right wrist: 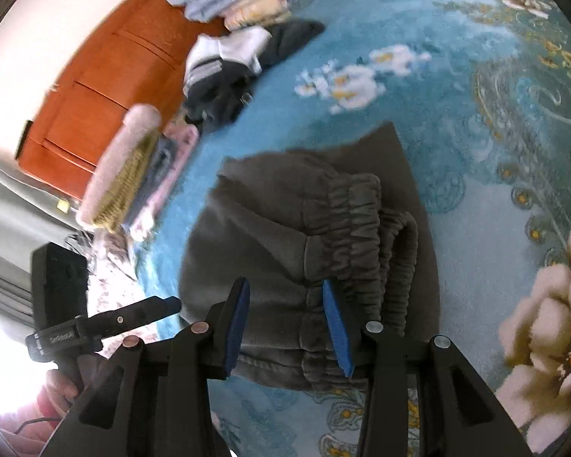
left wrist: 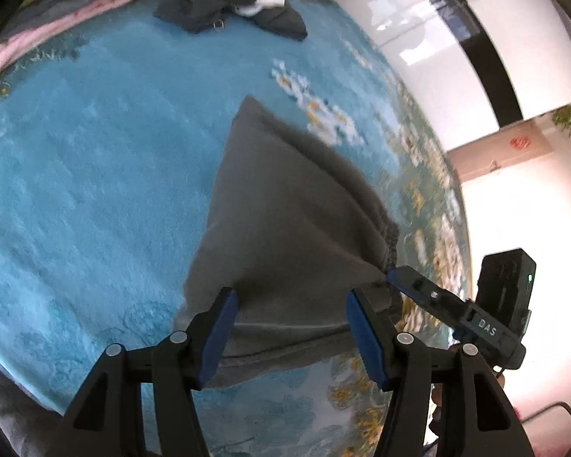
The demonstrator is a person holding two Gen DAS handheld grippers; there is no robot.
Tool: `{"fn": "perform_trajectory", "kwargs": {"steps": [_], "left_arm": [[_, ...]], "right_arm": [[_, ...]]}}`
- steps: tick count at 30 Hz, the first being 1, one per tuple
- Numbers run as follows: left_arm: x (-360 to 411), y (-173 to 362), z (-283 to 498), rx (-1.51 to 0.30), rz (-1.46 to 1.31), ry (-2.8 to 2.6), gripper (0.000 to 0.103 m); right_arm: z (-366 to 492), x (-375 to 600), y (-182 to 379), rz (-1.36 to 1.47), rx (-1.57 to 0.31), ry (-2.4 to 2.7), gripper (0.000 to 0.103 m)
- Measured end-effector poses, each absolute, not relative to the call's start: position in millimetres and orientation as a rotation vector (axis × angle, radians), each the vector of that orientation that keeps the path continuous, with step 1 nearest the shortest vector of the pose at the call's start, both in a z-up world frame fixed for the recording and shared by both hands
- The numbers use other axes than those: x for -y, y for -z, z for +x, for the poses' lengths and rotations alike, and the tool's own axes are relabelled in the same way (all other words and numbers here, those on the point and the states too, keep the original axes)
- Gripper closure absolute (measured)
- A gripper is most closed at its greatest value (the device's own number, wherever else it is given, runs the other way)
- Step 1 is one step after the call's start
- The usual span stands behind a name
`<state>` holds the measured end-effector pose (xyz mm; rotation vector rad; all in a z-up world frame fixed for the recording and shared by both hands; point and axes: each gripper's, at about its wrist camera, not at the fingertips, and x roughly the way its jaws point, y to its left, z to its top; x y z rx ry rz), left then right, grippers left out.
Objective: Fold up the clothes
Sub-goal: 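Lift the folded sweatpants with both tools off the bed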
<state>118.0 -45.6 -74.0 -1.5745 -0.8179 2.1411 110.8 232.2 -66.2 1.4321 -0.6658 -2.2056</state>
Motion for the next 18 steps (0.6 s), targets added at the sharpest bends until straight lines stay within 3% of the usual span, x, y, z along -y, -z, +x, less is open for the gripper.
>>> {"fn": "perform_trajectory", "kwargs": {"steps": [2, 4, 11, 13, 18], "left_arm": [[47, 81, 116, 0.833, -1.593, -2.131, 0.039], [49, 87, 114, 0.849, -1.611, -2.121, 0.034], [54, 111, 108, 0.903, -1.674, -2.085, 0.019], [51, 115, 101, 0.899, -1.687, -2.069, 0.017], [52, 129, 89, 0.973, -1.717, -1.984, 0.017]], "right_arm": [[113, -240, 57, 1.387, 0.654, 2.267, 0.053], [110, -251, 61, 1.433, 0.65, 2.324, 0.022], [107, -265, 108, 1.533, 0.834, 2.21, 0.015], [102, -266, 111, 1.514, 0.831, 2.22, 0.009], [86, -273, 130, 1.569, 0.896, 2.131, 0.006]]}}
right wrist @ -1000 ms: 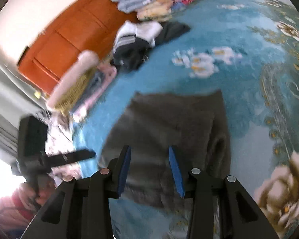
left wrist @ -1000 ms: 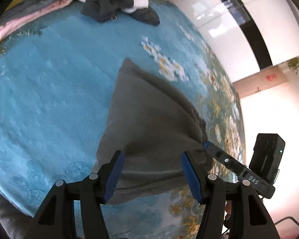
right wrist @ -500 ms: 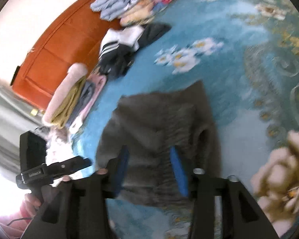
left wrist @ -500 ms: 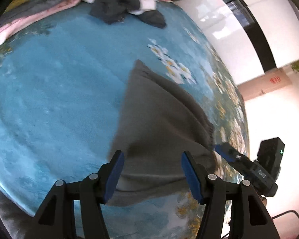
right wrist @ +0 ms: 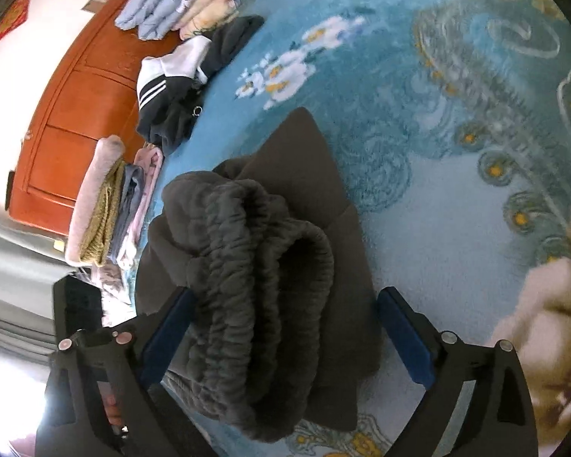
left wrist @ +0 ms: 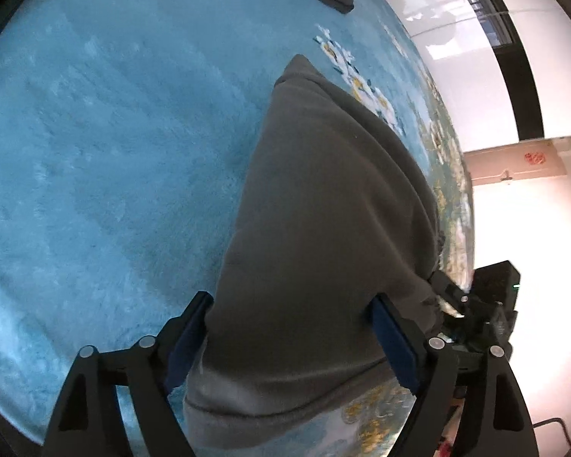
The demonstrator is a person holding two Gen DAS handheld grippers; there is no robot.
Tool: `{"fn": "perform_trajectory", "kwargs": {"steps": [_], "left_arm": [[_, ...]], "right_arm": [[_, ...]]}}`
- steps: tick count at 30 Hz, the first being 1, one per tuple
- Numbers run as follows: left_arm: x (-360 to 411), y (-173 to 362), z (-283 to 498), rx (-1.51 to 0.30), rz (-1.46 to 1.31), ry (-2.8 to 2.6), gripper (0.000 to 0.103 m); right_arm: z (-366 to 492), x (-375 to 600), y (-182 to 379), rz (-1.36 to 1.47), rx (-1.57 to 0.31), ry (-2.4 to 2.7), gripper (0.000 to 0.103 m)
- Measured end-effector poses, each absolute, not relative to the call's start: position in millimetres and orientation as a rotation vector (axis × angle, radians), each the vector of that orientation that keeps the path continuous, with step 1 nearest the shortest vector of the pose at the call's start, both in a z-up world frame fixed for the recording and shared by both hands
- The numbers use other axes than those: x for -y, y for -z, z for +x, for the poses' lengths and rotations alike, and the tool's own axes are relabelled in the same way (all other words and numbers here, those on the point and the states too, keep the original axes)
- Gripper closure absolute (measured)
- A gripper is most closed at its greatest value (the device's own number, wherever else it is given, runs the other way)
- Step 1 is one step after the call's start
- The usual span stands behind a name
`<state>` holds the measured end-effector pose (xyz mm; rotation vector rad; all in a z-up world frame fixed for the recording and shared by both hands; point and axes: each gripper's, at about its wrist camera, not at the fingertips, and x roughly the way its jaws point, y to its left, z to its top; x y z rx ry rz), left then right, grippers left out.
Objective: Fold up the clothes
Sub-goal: 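Lift the folded sweatpants with both tools off the bed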
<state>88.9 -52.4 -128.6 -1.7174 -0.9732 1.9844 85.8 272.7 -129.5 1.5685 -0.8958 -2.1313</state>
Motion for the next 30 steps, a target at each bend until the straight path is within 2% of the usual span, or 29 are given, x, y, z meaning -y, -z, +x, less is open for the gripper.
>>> {"fn": "perform_trajectory", "kwargs": {"steps": [2, 6, 10, 14, 22, 30], "left_arm": [[54, 132, 88, 1.014, -1.72, -1.948, 0.017], [52, 127, 89, 0.981, -1.716, -1.96, 0.02], [49, 116, 92, 0.916, -1.685, -1.982, 0.034], [53, 103, 97, 0.938, -1.622, -1.991, 0.046], [66, 62, 105, 0.875, -1.492, -2.101, 0.054], [92, 11, 112, 0.797, -1.328, -2.254, 0.056]], "right_arm": [[83, -274, 133, 1.58, 0.933, 2.106, 0.006], [83, -274, 134, 1.582, 0.983, 2.094, 0.007], [86, -273, 129, 1.561, 1.015, 2.097, 0.022], [90, -272, 117, 1.527, 1.018, 2.11, 0.036], [89, -257, 75, 1.448, 0.94, 2.106, 0.052], [60, -222, 35, 1.366, 0.875, 2.066, 0.052]]}}
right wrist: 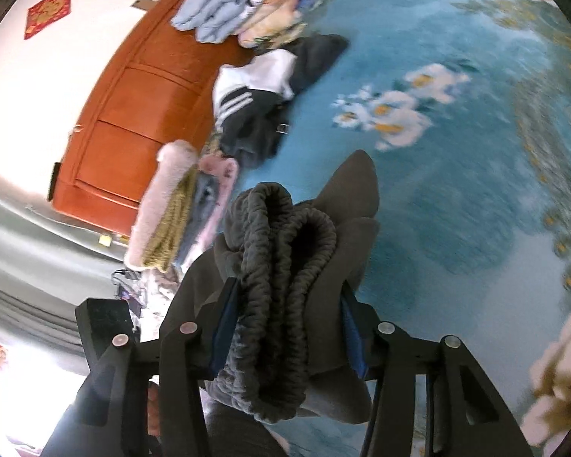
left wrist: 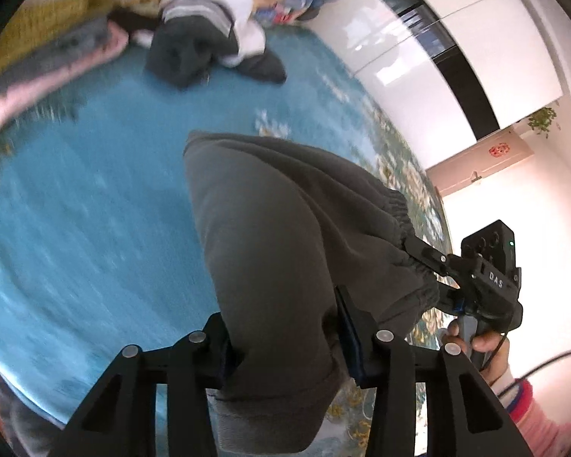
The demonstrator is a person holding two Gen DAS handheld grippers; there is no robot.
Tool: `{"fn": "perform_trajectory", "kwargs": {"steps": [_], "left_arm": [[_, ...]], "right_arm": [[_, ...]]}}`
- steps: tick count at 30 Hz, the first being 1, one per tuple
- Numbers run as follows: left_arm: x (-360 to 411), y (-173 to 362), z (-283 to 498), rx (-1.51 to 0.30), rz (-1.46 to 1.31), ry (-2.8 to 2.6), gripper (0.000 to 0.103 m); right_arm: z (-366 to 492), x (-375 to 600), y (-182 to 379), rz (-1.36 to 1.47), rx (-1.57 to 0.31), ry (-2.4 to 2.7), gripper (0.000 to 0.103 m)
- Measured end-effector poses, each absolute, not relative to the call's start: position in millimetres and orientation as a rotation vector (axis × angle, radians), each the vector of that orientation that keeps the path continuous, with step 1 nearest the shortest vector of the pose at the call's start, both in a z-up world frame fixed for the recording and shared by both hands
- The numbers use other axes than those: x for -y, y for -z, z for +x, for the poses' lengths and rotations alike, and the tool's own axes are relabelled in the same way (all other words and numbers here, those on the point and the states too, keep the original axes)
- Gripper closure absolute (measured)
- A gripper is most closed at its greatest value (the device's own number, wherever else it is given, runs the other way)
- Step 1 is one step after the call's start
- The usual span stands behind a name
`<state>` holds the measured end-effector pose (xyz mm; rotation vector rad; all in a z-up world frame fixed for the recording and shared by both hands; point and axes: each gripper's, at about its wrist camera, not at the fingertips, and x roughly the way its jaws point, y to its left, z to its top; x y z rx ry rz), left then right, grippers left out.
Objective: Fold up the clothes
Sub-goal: 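Lift the folded sweatpants with both tools off the bed, then carry the sweatpants with both tools toward the clothes pile by the headboard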
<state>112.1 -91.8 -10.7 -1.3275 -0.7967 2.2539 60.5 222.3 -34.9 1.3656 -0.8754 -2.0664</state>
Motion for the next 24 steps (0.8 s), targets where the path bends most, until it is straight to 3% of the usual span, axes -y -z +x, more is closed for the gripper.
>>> {"fn": "perform_trajectory", "kwargs": {"steps": [7, 15, 24], "left_arm": [[142, -58, 104, 0.757, -1.093, -2.469, 0.056], [250, -141, 74, 0.791, -0.872, -2.709, 0.056], [368, -146, 37, 0.951, -0.836, -2.932, 0.056]], "right_arm": [[15, -167, -25, 1.205, 0.818, 2.005, 0.052], [-76, -44, -109, 1.033, 0.661, 1.858, 0.052], [-197, 136, -134, 1.057, 0.455, 1.654, 0.052]]}}
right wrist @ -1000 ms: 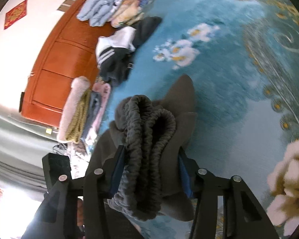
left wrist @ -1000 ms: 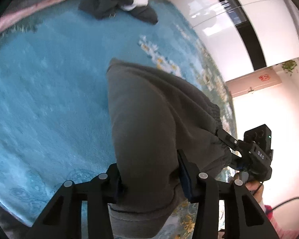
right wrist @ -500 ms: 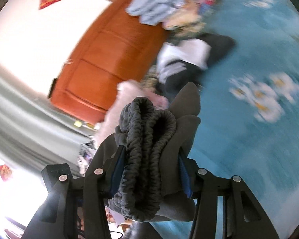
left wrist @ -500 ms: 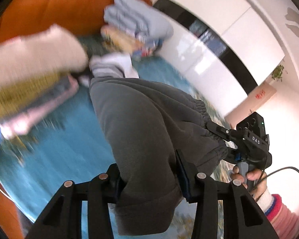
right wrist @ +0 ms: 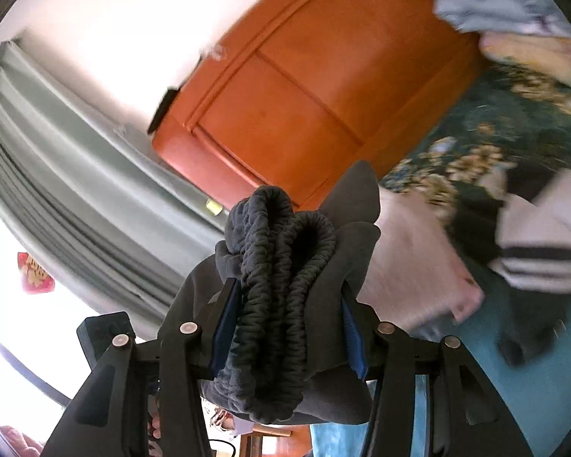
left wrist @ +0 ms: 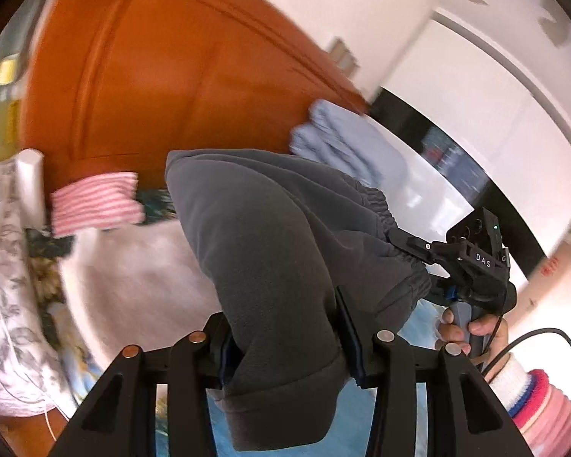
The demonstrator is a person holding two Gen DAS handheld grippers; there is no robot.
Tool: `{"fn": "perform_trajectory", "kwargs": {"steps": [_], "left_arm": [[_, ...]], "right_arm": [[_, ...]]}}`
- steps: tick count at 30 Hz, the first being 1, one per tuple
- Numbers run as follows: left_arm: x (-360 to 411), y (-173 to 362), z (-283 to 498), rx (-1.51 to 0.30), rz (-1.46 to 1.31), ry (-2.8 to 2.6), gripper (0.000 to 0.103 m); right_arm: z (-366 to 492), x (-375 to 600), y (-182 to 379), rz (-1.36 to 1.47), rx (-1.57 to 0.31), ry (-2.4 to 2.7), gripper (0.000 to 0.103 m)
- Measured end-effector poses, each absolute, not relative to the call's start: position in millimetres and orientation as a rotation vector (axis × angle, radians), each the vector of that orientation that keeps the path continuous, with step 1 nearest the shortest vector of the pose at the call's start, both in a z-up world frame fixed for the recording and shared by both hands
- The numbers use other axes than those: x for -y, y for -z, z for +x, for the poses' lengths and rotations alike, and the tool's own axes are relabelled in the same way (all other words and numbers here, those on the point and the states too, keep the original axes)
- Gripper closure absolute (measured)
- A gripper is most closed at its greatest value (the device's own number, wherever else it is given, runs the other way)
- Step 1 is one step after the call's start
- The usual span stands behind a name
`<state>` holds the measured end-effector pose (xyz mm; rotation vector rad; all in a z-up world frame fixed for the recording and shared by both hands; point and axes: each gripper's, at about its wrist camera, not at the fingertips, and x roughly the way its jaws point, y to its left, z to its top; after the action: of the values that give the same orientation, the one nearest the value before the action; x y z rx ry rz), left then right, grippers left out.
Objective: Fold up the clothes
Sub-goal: 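Carry the sweatpants with both tools toward the clothes pile by the headboard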
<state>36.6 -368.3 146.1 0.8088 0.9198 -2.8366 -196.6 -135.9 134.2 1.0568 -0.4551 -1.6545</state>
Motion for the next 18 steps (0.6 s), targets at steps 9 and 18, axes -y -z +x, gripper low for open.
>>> {"fn": "perform_trajectory", "kwargs": {"steps": [9, 18], "left_arm": [[418, -75, 22, -1.139, 0.854, 2.657, 0.056], [413, -70, 39, -1.206, 0.874, 2.63, 0.052]], "right_arm": [[-264, 243, -59, 1.232, 0.298, 1.552, 0.052], [-274, 237, -41, 1.231, 0.333, 1.533, 0.051]]}}
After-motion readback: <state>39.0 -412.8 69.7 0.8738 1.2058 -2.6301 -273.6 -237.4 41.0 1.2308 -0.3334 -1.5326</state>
